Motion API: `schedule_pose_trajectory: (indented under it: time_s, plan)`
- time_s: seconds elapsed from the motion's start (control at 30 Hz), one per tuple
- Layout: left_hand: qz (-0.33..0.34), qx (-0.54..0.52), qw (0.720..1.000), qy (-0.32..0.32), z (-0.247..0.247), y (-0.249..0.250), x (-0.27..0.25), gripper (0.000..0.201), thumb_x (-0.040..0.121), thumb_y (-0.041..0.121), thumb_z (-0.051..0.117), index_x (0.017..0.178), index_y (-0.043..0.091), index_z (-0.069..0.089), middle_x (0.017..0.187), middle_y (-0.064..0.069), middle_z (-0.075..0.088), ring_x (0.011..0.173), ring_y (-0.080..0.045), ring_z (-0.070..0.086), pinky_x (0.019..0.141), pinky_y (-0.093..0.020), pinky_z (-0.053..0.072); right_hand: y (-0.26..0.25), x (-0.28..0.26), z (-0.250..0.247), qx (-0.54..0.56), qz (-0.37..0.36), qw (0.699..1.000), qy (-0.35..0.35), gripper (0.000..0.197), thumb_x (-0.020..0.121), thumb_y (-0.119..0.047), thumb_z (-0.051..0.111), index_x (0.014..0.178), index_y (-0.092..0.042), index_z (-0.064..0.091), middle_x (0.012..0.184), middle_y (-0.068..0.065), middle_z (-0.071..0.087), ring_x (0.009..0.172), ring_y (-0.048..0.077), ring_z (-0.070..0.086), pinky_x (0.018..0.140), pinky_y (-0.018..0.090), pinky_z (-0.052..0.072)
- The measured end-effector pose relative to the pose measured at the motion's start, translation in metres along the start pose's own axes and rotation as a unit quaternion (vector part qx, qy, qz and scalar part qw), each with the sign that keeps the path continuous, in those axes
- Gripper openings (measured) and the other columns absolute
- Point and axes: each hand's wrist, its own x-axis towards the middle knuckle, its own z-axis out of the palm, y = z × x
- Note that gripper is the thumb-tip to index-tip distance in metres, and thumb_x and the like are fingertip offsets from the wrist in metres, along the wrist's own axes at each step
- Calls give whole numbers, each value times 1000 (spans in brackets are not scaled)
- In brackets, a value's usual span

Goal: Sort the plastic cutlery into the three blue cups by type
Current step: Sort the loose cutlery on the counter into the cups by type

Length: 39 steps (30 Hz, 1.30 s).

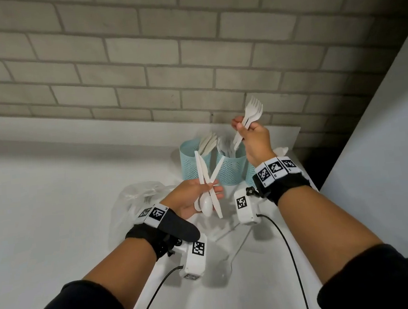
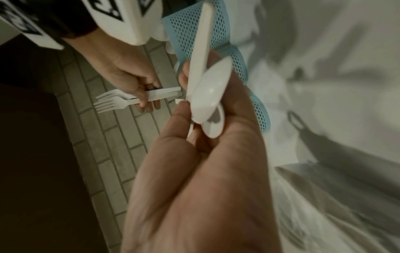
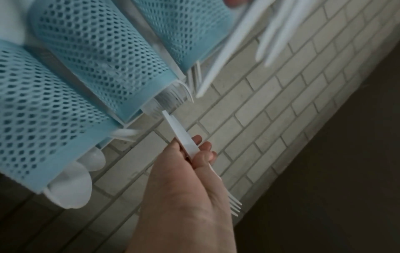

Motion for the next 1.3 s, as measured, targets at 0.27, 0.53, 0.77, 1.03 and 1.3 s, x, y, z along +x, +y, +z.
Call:
schedule_pose_trajectory:
  time_s: [0.27,0.53,0.77,1.03,1.3]
  plan:
    - [-29,-1,998,-57,-5,7,0,21,99,6,38,103,12,58,99,-6,65,87,-19,64,85,-38,48,41,24,-1,-181,100,978,-40,42,83,-1,65,123,-4,55,126,11,60,116,27,57,102,42,45]
    - [-29,14,998,-63,-6,1,-1,19,97,3,42,97,10,60,92,-5,65,66,-10,70,59,-21,56,-3,-11,1,-346,-205,911,-93,27,87,-10,59,114,-15,63,119,2,61,102,7,52,88,19,43]
    - [-21,16,998,-53,-9,-1,-7,15,95,9,49,99,13,63,83,1,73,67,-10,71,56,-21,55,-4,-42,-2,-457,-21,847,-271,53,84,-27,69,130,-15,47,93,0,58,83,11,58,73,19,43]
    - [-4,-44,999,10,-13,-3,-13,18,96,22,49,95,11,63,75,1,72,57,-7,67,48,-16,51,-8,-35,-5,-238,12,967,-87,26,90,-8,58,116,-4,55,103,12,66,72,12,60,57,11,46]
    - [29,-107,992,69,-22,-1,-11,13,98,14,45,100,10,57,85,-4,65,55,-9,60,44,-16,46,-23,-13,14,-190,-182,960,98,5,97,-14,45,96,-15,50,76,0,60,67,17,63,64,28,50]
